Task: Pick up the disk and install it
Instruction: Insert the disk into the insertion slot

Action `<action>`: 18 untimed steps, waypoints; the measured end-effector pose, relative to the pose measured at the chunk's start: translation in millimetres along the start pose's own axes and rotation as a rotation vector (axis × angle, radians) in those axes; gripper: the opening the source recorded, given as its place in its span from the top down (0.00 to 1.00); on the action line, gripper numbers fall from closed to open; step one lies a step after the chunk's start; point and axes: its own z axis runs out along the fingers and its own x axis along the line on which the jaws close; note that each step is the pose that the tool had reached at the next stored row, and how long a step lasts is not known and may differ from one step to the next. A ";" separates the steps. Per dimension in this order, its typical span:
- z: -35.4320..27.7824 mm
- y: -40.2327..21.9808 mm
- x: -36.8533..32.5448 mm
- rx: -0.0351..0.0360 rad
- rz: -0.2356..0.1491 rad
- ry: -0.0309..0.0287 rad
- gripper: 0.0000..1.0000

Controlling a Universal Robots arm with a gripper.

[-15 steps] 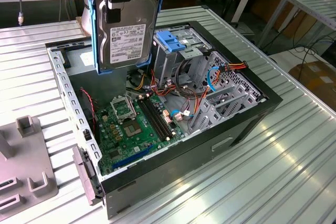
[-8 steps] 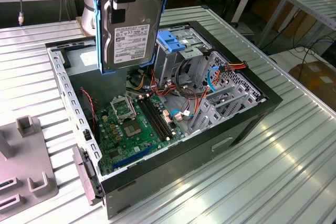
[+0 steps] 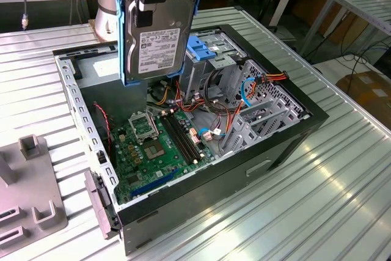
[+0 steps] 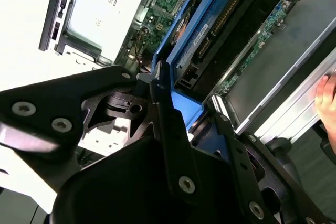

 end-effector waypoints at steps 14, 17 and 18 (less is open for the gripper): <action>0.2 -7.7 2.4 0.0001 0.000 -0.0001 0.63; 0.2 -8.7 3.6 0.0001 0.000 -0.0001 0.63; 0.2 -9.0 4.0 0.0001 0.000 -0.0001 0.63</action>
